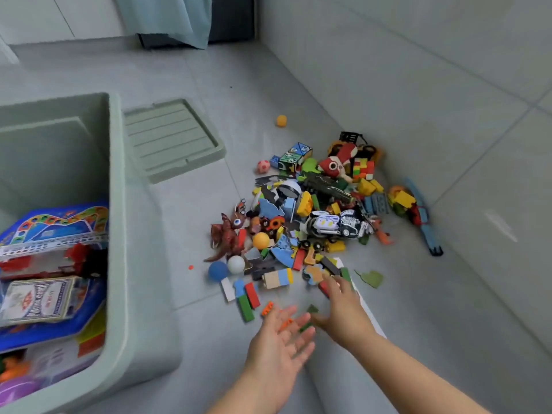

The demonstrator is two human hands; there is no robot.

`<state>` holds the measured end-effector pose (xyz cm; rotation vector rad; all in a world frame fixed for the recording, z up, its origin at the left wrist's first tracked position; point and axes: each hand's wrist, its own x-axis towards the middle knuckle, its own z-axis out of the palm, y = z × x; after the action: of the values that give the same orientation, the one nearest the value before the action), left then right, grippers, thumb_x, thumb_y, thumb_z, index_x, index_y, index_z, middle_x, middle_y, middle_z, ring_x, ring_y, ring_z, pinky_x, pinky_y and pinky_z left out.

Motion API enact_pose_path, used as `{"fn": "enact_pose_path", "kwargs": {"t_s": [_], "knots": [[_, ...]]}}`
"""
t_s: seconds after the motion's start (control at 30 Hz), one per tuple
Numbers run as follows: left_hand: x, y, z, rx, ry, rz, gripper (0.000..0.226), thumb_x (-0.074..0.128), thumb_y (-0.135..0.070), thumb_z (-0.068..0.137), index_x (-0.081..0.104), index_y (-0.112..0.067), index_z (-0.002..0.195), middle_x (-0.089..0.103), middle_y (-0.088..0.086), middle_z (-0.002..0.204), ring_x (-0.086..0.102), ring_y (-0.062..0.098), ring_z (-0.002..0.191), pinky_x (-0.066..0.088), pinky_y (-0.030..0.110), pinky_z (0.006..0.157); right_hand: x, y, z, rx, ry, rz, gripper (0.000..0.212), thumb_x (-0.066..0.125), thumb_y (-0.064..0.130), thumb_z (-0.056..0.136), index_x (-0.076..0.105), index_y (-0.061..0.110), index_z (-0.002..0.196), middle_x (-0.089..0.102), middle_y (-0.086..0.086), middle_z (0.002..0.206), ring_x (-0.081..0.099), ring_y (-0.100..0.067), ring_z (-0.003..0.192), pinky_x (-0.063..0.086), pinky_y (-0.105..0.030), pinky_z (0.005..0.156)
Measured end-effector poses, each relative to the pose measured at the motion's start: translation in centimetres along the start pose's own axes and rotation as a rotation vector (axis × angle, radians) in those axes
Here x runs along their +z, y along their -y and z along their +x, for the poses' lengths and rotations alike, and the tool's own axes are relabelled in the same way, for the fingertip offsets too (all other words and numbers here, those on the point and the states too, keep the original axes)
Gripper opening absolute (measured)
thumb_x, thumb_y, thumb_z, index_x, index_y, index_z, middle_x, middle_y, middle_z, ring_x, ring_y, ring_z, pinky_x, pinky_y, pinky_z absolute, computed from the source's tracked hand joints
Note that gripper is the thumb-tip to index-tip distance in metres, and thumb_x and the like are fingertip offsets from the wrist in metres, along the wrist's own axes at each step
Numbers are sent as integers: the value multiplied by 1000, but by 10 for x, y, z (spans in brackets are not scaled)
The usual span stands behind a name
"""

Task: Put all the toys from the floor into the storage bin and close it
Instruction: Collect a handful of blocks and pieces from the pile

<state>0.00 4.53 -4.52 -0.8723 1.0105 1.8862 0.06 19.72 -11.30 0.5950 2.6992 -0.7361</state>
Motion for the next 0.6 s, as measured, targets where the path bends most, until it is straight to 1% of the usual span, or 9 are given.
{"fn": "enact_pose_path", "kwargs": {"t_s": [0.1,0.17,0.23,0.3,0.37,0.43,0.5,0.57,0.6], "knots": [[-8,15,15,-42,-33,-91,37,41,-39,95,61,-11,108,66,12,95,58,27,84,44,37,74,15,-6,28,75,-40,-76,51,52,26,89,30,15,135,40,-7,134,41,-27,120,41,-35,82],[-11,20,21,-57,-74,-96,35,41,-37,96,61,-11,107,64,11,93,57,26,82,42,35,73,22,-11,38,37,-58,-207,47,45,20,93,28,20,136,42,-4,129,45,-27,113,39,-33,68],[-10,17,26,-52,-99,-86,34,40,-36,96,61,-10,105,64,11,93,56,27,82,41,35,74,25,-19,44,-8,-53,-236,49,43,15,93,26,29,137,42,-2,125,46,-27,109,37,-31,63],[-8,13,30,-31,-111,-84,34,40,-35,96,61,-10,106,64,12,95,57,27,86,42,36,76,26,-25,48,-42,-53,-199,44,42,16,92,32,31,133,44,-2,122,47,-27,106,39,-31,63],[-7,11,35,-6,-114,-65,34,42,-36,95,60,-12,112,64,10,101,58,27,92,43,39,82,18,-23,44,-21,-127,2,40,45,21,92,40,32,130,50,-1,119,53,-23,103,44,-31,67],[-3,8,38,-3,-95,-44,35,43,-40,93,58,-19,116,63,9,111,57,30,103,41,44,92,5,-13,23,34,-217,381,41,55,24,89,42,39,125,57,7,101,58,-8,83,44,-19,62],[1,7,41,-10,-34,-52,38,42,-50,92,57,-26,117,63,8,118,56,32,111,42,49,96,-6,7,-10,-44,-161,601,40,66,26,83,42,43,111,58,12,88,58,-4,71,42,-12,57],[4,7,44,6,14,-112,43,39,-55,92,59,-25,114,68,10,113,64,31,104,52,46,82,-8,21,-36,-142,-44,598,34,72,33,77,48,39,99,58,15,91,57,-2,77,44,-13,61],[6,7,45,21,13,-156,44,38,-53,93,61,-21,113,70,12,108,66,31,99,54,43,75,-7,19,-39,-162,-75,569,27,71,37,76,51,37,94,57,15,93,56,-2,79,44,-13,63]]}}
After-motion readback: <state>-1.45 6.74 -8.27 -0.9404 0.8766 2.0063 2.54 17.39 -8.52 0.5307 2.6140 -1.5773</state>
